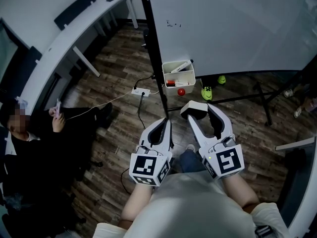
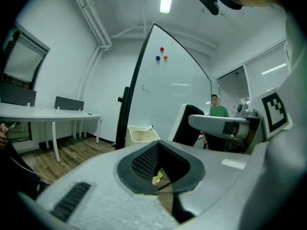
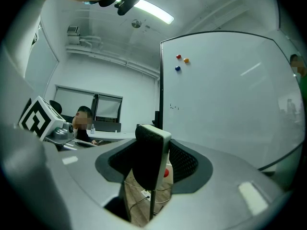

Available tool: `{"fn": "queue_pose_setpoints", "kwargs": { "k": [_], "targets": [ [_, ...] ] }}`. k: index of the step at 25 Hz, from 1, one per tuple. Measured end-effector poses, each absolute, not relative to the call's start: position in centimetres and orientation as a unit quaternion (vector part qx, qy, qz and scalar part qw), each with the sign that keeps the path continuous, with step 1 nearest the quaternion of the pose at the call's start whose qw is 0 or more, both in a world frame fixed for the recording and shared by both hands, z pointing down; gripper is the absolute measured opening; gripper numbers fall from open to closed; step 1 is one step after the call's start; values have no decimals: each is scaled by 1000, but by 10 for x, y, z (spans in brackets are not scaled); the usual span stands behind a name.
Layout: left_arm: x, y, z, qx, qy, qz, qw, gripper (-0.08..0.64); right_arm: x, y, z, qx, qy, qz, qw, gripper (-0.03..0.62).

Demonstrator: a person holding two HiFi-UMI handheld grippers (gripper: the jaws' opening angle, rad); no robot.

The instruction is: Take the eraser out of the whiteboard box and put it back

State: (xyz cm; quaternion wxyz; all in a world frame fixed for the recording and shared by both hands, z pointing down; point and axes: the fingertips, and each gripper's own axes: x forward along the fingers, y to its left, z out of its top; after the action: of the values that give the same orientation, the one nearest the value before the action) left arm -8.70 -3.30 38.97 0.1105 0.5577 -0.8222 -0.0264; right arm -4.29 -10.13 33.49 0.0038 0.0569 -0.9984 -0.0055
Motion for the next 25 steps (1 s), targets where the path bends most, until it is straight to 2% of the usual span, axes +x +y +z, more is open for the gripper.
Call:
{"fn": "queue_pose_setpoints", "kwargs": {
  "k": [25],
  "targets": [
    [-162, -87, 385, 537, -834, -31, 121, 5, -121, -165, 332, 35, -999, -18, 12, 212]
  ]
}}
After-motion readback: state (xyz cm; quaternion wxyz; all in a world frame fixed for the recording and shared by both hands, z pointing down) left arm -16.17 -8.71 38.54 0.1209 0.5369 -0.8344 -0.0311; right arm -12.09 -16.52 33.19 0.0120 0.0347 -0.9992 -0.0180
